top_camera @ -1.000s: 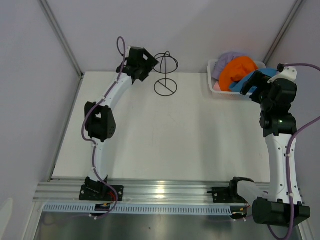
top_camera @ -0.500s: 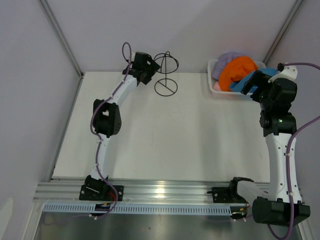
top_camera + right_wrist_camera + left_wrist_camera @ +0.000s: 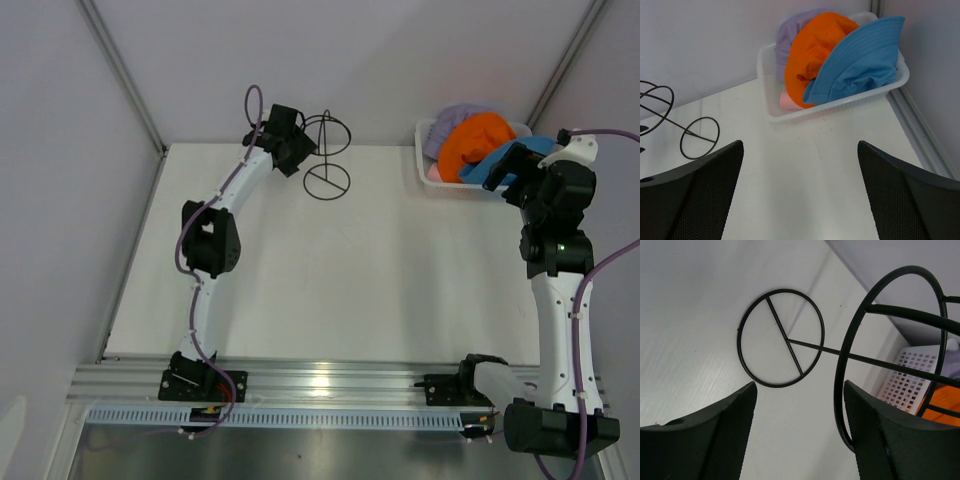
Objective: Stack the hats
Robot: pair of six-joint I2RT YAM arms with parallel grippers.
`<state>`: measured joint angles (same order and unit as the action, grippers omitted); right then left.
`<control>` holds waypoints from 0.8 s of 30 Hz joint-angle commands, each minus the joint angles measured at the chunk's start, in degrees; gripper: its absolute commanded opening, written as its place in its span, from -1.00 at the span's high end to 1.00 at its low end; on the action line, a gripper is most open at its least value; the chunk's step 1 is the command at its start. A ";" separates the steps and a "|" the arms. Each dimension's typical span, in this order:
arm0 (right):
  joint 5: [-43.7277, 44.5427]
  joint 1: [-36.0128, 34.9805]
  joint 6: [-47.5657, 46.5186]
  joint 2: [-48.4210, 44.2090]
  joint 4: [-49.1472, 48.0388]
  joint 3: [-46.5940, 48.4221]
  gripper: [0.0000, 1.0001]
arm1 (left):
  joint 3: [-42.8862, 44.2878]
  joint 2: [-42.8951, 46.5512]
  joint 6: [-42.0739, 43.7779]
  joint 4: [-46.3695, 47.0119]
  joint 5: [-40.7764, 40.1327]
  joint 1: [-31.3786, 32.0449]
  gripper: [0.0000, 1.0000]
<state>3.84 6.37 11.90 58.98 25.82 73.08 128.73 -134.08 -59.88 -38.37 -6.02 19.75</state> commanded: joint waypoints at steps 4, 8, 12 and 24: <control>-0.06 0.22 0.84 -2.64 -2.18 -0.92 -0.99 | 2.49 5.49 3.36 -7.77 0.04 0.55 -0.22; 0.30 0.22 1.02 -3.52 -2.27 -1.36 -0.99 | 1.36 7.95 4.15 -10.67 -1.62 1.61 -0.18; 0.38 0.22 1.28 -3.96 -2.71 -2.85 -0.99 | -6.80 13.57 3.98 -9.72 -1.19 2.57 -0.20; 8.55 1.10 4.27 2.01 -0.42 -5.14 -0.99 | -40.20 35.10 2.66 -2.07 -0.92 7.23 -0.22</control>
<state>9.04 7.18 14.52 60.01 26.04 68.58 93.71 -105.38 -57.08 -41.87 -6.52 25.50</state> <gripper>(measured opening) 0.993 0.607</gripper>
